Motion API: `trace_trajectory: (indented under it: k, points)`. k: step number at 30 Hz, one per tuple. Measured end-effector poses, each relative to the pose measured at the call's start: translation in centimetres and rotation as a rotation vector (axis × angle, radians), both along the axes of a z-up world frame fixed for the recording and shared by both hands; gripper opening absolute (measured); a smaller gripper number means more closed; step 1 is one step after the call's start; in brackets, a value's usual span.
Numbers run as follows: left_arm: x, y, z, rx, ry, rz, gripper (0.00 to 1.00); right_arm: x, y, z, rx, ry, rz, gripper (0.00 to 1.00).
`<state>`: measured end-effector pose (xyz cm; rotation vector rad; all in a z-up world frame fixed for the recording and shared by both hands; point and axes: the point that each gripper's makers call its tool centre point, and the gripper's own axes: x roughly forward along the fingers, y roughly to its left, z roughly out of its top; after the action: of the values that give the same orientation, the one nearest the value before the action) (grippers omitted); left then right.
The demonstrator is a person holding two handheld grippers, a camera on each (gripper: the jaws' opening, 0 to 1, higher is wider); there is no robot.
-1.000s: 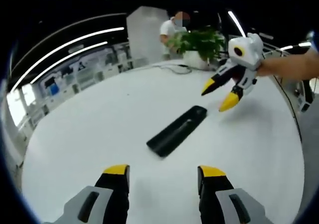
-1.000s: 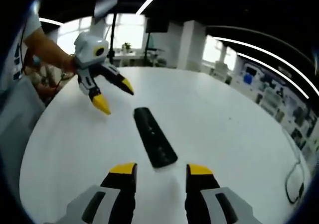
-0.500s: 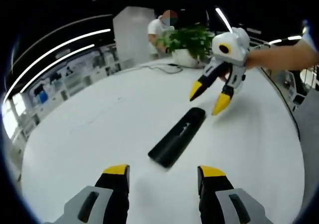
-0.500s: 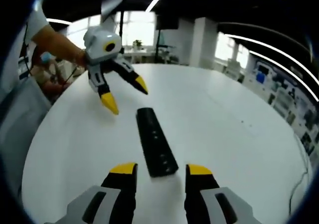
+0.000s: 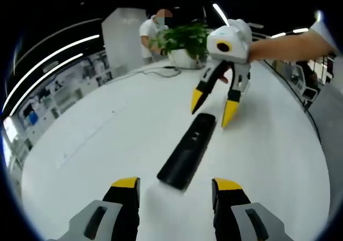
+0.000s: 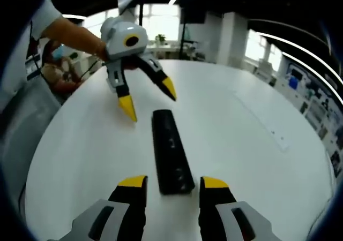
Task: Press the specified remote control buttons in sequence, fully releasing each button before pressing the next.
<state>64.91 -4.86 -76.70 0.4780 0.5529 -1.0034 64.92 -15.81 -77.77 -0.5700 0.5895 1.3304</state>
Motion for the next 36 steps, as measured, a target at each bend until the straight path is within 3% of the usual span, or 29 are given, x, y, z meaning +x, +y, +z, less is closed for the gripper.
trace_trajectory:
  k: [2, 16, 36]
  points:
    - [0.0, -0.1, -0.2, 0.003, 0.025, -0.018, 0.55, 0.0, -0.1, -0.1, -0.007, -0.002, 0.007, 0.35]
    - [-0.3, -1.3, -0.8, 0.007, 0.042, -0.127, 0.54, -0.2, 0.3, -0.1, -0.031, -0.003, 0.062, 0.32]
    - [-1.0, -2.7, -0.8, 0.004, 0.068, -0.194, 0.48, -0.7, 0.8, -0.4, -0.071, -0.009, 0.128, 0.29]
